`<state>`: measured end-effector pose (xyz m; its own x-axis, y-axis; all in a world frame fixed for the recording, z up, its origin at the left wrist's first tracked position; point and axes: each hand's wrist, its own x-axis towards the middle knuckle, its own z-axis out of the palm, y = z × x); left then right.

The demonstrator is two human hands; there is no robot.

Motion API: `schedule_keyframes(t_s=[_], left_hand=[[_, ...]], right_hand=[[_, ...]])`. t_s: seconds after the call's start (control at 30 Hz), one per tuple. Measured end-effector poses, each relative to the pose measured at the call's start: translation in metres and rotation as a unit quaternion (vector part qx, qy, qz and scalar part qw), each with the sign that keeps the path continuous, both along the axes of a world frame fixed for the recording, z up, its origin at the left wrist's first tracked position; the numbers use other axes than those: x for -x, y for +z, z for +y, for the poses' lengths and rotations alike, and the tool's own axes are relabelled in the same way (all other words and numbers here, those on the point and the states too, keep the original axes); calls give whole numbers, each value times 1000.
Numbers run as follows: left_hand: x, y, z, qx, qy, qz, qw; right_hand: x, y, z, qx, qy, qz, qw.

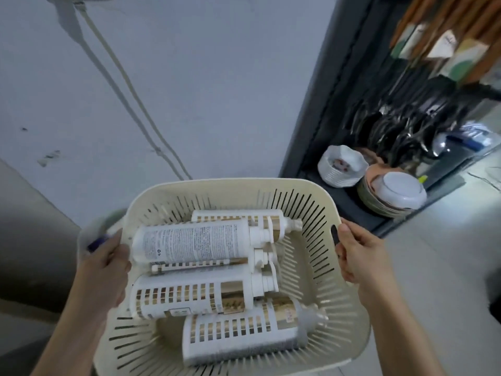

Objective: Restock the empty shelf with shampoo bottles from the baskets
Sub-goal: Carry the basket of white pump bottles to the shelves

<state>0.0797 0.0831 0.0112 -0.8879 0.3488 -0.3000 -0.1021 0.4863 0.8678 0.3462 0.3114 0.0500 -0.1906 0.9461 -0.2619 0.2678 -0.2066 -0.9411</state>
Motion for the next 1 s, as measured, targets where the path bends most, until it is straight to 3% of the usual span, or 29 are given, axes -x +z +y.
schedule_keyframes(t_s=[0.1, 0.23, 0.53, 1.0], left_hand=[[-39, -6, 31, 16, -58, 0, 998], [-110, -9, 68, 27, -151, 63, 986], [-265, -31, 147, -11, -245, -51, 968], [-431, -3, 316, -16, -402, -84, 912]], right_hand=[[-61, -10, 6, 14, -44, -9, 999], [-145, -23, 14, 31, -101, -24, 994], [-330, -29, 26, 40, -208, -53, 976], [-502, -47, 63, 79, -398, -20, 914]])
